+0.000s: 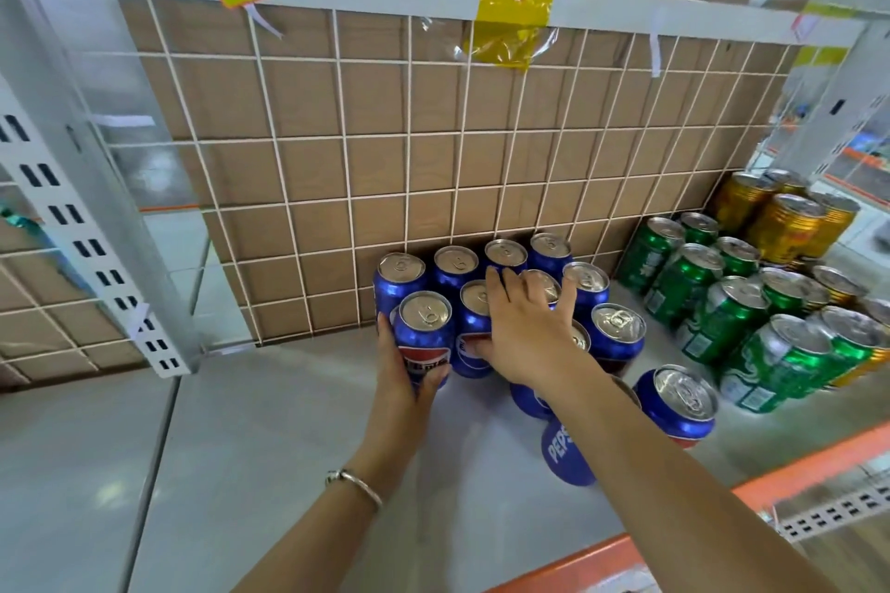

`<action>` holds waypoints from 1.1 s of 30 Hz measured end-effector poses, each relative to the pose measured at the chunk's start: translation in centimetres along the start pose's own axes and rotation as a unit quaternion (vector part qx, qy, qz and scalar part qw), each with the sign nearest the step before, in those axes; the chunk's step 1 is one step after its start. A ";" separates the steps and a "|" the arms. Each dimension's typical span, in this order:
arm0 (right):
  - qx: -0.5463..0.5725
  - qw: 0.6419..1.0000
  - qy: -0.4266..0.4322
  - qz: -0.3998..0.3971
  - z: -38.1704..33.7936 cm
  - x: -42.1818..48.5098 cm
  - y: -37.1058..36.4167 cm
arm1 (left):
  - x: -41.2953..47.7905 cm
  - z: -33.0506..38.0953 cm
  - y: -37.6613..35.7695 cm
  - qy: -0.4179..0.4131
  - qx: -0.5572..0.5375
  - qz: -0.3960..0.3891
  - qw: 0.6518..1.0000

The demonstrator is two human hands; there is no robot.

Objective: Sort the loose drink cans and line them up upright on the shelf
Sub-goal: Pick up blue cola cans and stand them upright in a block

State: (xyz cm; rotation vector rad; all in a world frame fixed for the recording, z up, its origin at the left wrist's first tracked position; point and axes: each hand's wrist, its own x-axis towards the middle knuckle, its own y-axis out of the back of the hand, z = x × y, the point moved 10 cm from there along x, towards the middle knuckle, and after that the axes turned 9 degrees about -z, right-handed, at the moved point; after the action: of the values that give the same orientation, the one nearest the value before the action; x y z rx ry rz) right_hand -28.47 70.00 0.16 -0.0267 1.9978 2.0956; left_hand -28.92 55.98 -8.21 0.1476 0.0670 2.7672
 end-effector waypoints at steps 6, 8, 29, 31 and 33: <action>-0.002 1.000 -0.003 0.020 -0.2 -0.6 0.5 | -0.3 0.4 0.5 -0.007 0.048 0.023 0.999; 0.009 0.998 0.009 0.055 -1.3 -1.8 1.1 | -0.6 0.4 0.5 -0.009 0.069 0.013 0.997; 0.118 0.971 0.187 -0.085 -11.0 -20.2 -10.1 | -18.4 0.7 -1.7 0.106 0.429 -0.164 0.882; 0.106 0.968 0.206 -0.092 -12.9 -21.7 -10.3 | -20.6 1.0 -0.5 0.120 0.489 -0.148 0.851; 0.089 0.965 0.225 -0.104 -15.0 -23.0 -10.7 | -22.7 1.2 1.7 0.130 0.525 -0.120 0.832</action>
State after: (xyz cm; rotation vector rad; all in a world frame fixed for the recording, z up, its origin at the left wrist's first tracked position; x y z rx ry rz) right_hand -6.48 51.79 -7.09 -0.7069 2.3036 1.8910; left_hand -8.37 46.22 -9.05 0.0254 1.5480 2.1587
